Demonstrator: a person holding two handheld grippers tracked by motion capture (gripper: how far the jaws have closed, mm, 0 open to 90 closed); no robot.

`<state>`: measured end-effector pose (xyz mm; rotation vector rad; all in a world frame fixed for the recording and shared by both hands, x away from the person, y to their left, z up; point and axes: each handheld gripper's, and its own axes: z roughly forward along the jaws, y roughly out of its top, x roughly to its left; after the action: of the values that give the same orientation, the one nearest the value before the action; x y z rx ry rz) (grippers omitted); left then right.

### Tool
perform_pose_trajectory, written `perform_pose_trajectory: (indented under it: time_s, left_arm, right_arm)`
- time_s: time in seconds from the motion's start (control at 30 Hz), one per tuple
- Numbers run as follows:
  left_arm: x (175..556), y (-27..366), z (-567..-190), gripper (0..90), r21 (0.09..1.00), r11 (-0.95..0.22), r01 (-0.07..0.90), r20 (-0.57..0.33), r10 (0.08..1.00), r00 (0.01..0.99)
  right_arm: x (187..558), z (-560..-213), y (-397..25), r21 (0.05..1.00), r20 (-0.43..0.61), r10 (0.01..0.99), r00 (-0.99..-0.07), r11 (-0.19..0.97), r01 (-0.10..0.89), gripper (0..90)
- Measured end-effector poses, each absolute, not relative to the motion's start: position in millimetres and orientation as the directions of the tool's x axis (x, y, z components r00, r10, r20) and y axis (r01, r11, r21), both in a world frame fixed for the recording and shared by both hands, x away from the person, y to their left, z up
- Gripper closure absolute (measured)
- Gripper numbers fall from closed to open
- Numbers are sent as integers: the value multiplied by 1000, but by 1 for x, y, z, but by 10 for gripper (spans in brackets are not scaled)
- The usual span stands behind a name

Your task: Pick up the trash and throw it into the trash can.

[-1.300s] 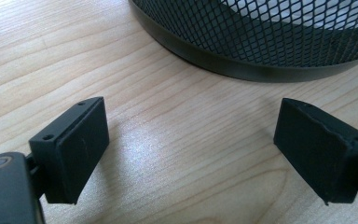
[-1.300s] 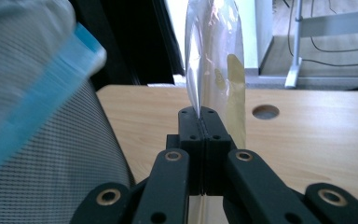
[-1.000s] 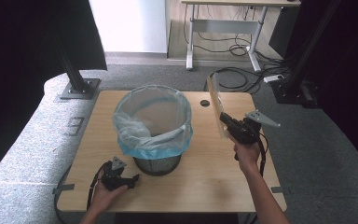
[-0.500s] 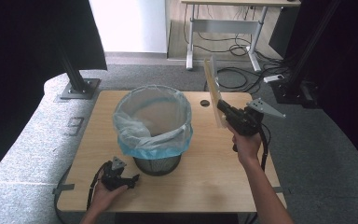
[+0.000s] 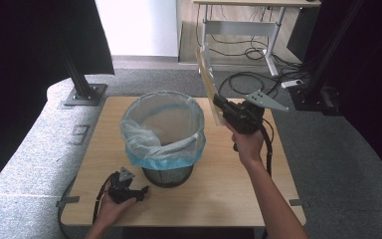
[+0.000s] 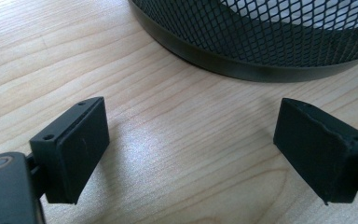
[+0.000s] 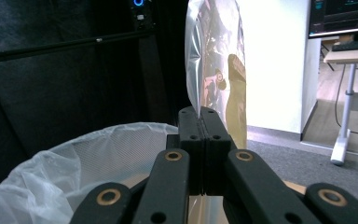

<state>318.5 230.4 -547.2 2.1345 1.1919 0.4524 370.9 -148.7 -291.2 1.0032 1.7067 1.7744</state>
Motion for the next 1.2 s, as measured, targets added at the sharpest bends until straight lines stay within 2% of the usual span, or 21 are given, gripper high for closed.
perform_pose_trajectory:
  time_s: [1.2]
  left_arm:
    - [318, 229, -547, 116, 684, -383, 621, -12, 845, 534]
  right_arm:
    - [389, -266, -45, 989, 124, 691, -712, -26, 147, 888]
